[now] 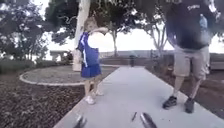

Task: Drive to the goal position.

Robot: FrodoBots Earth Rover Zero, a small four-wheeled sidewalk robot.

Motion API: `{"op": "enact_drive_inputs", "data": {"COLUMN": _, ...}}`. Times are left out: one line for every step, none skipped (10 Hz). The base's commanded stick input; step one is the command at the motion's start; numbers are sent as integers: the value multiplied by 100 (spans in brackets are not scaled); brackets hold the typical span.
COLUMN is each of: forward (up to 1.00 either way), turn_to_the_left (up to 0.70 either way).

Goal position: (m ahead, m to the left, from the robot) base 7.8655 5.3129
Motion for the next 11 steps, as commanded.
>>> {"op": "enact_drive_inputs", "data": {"forward": 98, "turn_to_the_left": -39}}
{"op": "enact_drive_inputs", "data": {"forward": 95, "turn_to_the_left": -38}}
{"op": "enact_drive_inputs", "data": {"forward": 94, "turn_to_the_left": -38}}
{"op": "enact_drive_inputs", "data": {"forward": 93, "turn_to_the_left": -37}}
{"op": "enact_drive_inputs", "data": {"forward": 92, "turn_to_the_left": -37}}
{"op": "enact_drive_inputs", "data": {"forward": 91, "turn_to_the_left": -37}}
{"op": "enact_drive_inputs", "data": {"forward": 92, "turn_to_the_left": -14}}
{"op": "enact_drive_inputs", "data": {"forward": 93, "turn_to_the_left": 0}}
{"op": "enact_drive_inputs", "data": {"forward": 94, "turn_to_the_left": -1}}
{"op": "enact_drive_inputs", "data": {"forward": 94, "turn_to_the_left": -12}}
{"op": "enact_drive_inputs", "data": {"forward": 95, "turn_to_the_left": -23}}
